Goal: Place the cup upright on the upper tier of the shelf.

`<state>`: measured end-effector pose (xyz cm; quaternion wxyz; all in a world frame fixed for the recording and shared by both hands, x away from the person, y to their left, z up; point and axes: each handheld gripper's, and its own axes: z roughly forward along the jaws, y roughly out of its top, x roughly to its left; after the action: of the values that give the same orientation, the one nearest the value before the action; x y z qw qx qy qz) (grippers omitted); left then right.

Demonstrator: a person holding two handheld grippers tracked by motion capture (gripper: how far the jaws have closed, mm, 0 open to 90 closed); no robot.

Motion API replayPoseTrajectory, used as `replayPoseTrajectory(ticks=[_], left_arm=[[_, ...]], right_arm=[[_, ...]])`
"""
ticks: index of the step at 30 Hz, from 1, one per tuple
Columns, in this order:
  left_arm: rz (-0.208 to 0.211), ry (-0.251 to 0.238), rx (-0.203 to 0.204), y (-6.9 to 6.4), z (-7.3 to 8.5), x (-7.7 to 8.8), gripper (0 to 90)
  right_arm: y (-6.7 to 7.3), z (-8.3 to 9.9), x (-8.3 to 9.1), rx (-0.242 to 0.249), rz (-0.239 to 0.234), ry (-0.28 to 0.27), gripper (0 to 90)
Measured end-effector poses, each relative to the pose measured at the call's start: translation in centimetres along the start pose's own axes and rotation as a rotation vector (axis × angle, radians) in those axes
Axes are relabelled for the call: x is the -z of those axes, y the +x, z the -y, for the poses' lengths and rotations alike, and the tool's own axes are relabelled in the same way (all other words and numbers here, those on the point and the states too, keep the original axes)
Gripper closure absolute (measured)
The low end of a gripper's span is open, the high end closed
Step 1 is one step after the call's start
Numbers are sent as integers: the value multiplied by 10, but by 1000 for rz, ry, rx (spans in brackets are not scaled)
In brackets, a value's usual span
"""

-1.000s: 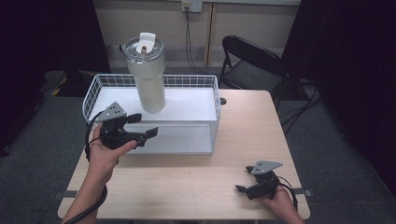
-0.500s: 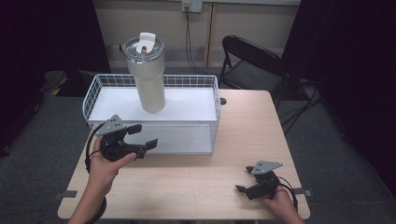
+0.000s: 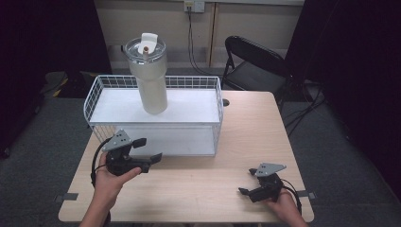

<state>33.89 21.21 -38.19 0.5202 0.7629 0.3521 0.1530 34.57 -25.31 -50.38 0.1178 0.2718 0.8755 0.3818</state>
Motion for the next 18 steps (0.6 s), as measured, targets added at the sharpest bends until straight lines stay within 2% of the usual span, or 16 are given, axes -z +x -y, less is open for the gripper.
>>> replayPoseTrajectory(ticks=[9, 15, 18], left_arm=[[8, 7, 10, -3, 21, -10, 161], [10, 24, -5, -6, 34, -17, 163], [11, 24, 10, -5, 42, -21, 163]], right_arm=[[0, 0, 0, -2, 2, -1, 121], [0, 0, 0, -3, 1, -1, 121], [0, 0, 0, -3, 2, -1, 121]])
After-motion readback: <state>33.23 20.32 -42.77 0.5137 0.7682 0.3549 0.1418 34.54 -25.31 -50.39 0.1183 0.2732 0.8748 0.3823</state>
